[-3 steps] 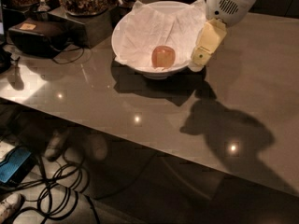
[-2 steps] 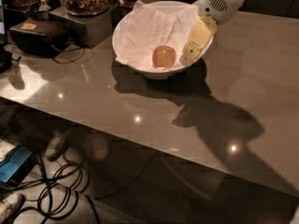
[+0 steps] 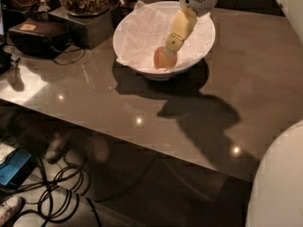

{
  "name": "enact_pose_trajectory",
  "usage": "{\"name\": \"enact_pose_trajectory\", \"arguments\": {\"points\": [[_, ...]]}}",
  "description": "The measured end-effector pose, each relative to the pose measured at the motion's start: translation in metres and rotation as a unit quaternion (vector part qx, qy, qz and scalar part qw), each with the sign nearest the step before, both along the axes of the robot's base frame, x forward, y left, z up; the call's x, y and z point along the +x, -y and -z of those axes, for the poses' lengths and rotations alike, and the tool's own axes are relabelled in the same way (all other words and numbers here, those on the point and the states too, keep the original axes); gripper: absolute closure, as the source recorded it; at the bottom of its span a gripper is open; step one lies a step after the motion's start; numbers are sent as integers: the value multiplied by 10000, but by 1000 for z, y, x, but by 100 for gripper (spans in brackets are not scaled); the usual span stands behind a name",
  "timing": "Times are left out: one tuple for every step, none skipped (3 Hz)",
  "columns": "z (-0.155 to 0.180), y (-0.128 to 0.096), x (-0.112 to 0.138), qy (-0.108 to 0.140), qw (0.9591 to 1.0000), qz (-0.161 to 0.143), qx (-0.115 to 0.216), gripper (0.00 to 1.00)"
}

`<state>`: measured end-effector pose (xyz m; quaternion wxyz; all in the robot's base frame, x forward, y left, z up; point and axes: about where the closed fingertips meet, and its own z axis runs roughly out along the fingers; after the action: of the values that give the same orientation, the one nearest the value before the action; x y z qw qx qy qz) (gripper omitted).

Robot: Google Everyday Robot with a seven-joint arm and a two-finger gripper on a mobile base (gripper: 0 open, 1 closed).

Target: Pick apple from white bowl

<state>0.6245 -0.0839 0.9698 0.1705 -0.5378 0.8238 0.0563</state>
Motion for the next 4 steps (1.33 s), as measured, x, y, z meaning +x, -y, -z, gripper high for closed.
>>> {"name": "enact_pose_trajectory", "arguments": {"points": [[7, 0, 15, -69, 9992, 294, 261, 0], [13, 4, 29, -138, 9972, 593, 430, 14], [18, 6, 38, -192, 9958, 737, 502, 13], [26, 7, 44, -293, 9945, 835, 554, 10]]}}
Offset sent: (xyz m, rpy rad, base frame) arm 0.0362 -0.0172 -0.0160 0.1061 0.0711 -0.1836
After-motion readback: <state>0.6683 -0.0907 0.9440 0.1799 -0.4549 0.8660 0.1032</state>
